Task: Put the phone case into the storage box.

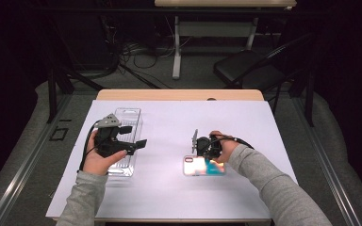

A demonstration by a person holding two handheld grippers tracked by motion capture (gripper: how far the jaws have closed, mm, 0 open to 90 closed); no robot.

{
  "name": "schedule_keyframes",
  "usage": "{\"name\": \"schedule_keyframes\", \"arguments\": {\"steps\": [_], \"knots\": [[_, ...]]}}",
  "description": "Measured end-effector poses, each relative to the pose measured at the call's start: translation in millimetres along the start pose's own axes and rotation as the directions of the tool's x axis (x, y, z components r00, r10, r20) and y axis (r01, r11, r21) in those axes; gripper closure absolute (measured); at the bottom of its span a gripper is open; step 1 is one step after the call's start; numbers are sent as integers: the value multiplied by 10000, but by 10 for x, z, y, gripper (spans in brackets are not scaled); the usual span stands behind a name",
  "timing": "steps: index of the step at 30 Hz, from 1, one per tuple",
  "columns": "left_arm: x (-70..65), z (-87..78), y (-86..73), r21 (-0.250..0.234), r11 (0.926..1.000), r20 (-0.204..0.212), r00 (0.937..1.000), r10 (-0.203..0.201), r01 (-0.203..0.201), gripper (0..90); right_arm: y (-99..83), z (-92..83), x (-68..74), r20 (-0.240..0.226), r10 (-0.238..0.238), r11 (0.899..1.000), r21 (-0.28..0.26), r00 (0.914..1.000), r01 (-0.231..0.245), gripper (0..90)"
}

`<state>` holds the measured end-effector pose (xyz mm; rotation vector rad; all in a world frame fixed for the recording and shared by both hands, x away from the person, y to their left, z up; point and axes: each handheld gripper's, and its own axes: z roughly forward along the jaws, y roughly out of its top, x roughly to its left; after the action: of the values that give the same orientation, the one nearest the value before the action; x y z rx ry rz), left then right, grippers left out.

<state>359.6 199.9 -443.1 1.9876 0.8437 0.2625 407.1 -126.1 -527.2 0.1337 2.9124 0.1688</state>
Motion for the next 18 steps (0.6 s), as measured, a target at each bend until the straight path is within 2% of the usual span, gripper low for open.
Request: {"name": "schedule_keyframes", "arguments": {"steps": [18], "knots": [[3,10,-3,12,10000,16,10000,-26,26,157,-4,0,1,43,-74,10000,3,10000,74,888]]}}
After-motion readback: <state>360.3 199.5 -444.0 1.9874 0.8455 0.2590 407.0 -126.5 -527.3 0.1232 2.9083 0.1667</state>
